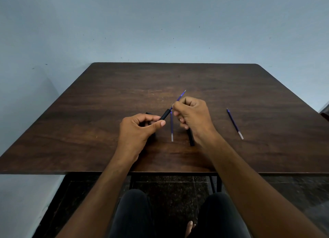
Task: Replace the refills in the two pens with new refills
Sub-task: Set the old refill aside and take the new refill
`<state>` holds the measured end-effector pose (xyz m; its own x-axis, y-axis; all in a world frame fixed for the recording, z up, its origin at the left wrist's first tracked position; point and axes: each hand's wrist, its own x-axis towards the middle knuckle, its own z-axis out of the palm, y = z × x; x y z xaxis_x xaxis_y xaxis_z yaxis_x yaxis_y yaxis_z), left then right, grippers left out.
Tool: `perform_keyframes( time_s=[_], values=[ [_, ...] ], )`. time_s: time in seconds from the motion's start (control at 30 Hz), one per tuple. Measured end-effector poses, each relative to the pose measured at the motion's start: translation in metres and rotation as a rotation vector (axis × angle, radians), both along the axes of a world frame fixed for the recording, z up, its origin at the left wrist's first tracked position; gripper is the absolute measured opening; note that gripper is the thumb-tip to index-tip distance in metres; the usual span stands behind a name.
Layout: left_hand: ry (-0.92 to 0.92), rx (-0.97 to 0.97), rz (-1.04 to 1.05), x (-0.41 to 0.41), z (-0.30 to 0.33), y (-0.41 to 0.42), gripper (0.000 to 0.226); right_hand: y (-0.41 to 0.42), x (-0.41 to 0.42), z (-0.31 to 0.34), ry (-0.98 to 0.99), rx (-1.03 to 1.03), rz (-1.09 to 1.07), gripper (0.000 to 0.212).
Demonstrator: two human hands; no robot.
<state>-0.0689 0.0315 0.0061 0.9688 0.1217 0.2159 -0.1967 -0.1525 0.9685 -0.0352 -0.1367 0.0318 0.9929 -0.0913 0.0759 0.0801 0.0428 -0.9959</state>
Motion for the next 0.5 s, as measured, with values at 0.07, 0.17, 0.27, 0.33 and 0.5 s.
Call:
perform_keyframes(
  time_s=[0.07,0.17,0.27,0.33,0.5],
  values=[
    [0.001,0.014,0.003,0.0,0.001,0.0,0.019,-0.001,-0.001,-0.003,0.001,-0.041,0.028,0.018],
    [0.009,0.019,0.005,-0.001,0.001,0.0,0.019,-0.005,-0.001,-0.006,0.009,-0.041,0.083,0.019],
    [0.01,0.002,0.004,-0.001,0.002,0.0,0.023,-0.011,-0.001,-0.004,0.026,-0.011,0.11,0.016],
    [0.006,-0.011,0.005,-0.002,0.003,-0.001,0.026,-0.015,-0.002,-0.002,0.029,0.034,0.117,0.014],
    [0.01,0.0,0.011,-0.001,0.003,-0.001,0.024,-0.019,-0.002,0.003,0.001,0.182,0.104,0.014]
  ],
)
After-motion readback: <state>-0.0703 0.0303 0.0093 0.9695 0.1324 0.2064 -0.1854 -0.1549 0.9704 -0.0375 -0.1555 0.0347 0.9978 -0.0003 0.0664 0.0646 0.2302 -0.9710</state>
